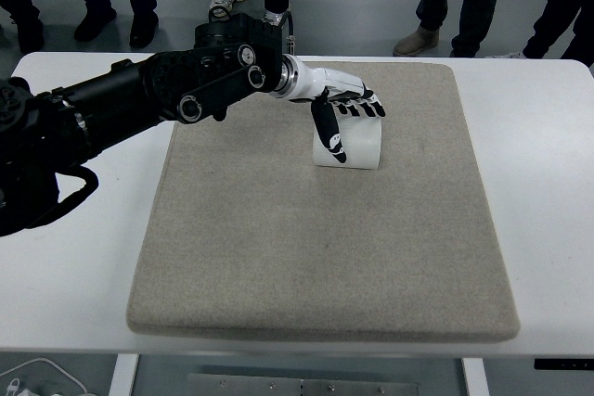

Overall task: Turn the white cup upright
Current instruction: 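Close the left hand's fingers around the cup body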

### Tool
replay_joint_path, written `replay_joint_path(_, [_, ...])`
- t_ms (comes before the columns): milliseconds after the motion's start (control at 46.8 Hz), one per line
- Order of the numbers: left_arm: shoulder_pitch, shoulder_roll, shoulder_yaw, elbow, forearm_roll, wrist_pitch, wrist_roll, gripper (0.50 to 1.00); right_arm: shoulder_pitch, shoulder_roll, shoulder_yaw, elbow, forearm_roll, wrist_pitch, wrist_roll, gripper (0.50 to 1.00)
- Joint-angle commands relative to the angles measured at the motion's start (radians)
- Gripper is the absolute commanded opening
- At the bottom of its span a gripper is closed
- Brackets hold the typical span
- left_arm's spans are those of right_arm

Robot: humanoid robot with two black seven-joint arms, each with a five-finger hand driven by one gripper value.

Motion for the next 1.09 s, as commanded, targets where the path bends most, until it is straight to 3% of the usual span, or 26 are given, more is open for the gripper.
replay_joint_path(0, [0.001,0.000,0.002,0.000,0.002,0.001,0.000,0.943,0.000,0.000,0.002,0.000,0.000,0.000,0.000,0.930])
replay_joint_path(599, [0.021,0.000,0.045,-0.002,0.023,0.023,-0.009,0.917,-0.003,0.000,0.002,0.003,0.000,-0.001,0.000,0.930])
replay_joint_path(663, [0.024,0.000,0.045,-0.002,0.025,0.023,-0.009,0.896,-0.003,0.000,0.002,0.003,0.000,-0.001,0.000,0.930])
replay_joint_path(834, [0.022,0.000,0.045,-0.003,0.029,0.023,-0.009,0.780,-0.003,0.000,0.002,0.003,0.000,-0.001,0.000,0.930])
replay_joint_path(919, [0.022,0.000,0.045,-0.003,0.034,0.023,-0.012,0.765,-0.003,0.000,0.002,0.003,0.000,-0.001,0.000,0.930])
replay_joint_path(1069, [0.019,0.000,0.043,-0.008,0.034,0.023,-0.017,0.632,-0.003,0.000,0.000,0.003,0.000,-0.001,0.000,0.930])
